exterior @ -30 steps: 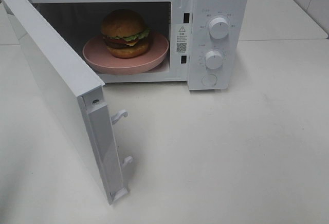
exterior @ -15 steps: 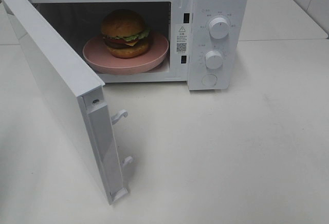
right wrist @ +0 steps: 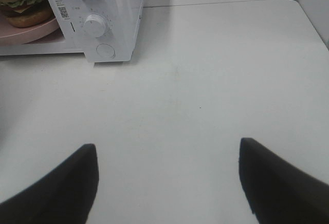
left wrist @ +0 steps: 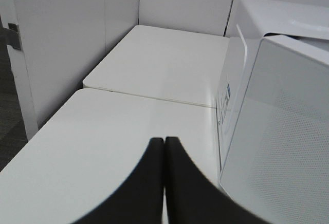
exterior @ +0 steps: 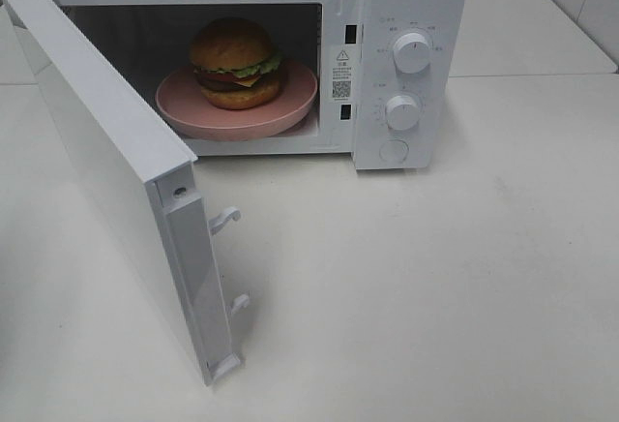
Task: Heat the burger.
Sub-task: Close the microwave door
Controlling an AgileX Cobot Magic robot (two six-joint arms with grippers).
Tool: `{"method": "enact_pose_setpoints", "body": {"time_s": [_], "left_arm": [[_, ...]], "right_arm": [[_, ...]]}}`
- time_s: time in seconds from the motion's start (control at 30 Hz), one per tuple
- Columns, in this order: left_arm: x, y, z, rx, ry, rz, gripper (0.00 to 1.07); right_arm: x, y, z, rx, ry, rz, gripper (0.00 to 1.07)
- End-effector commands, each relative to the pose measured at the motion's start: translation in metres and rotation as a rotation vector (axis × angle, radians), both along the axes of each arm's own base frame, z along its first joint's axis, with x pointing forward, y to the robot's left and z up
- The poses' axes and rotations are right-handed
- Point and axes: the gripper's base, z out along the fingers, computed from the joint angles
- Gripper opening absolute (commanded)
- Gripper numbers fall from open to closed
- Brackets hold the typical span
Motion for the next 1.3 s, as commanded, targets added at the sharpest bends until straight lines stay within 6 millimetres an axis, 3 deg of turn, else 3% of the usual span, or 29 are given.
{"method": "enact_pose_setpoints", "body": {"time_s": [0.03,0.37,0.57,0.87,1.1,1.3], "left_arm": [[0.011,-0.001,-0.006,-0.001,-0.005,-0.019,0.0],[0.035,-0.009,-0.026,-0.033,0.067,-0.115,0.0],[0.057,-0.02,-0.034,0.003,0.083,-0.267,0.0],[0.074,-0.031,-0.053,-0.037,0.091,-0.392,0.0],[0.083,-0.033,-0.057,-0.068,0.093,-0.405,0.0],[0.096,-0.051,-0.058,-0.053,0.09,-0.445,0.0]], "right_arm": [[-0.004,0.0,0.001,0.008,-0.034,-0.002,0.74],[-0.004,0.0,0.001,0.008,-0.034,-0.002,0.74],[-0.004,0.0,0.001,0.008,-0.034,-0.002,0.73],[-0.004,0.0,0.001,0.008,-0.034,-0.003,0.73],[-0.004,0.0,0.001,0.008,-0.034,-0.003,0.73],[-0.004,0.0,0.001,0.009,-0.034,-0.003,0.73]]}}
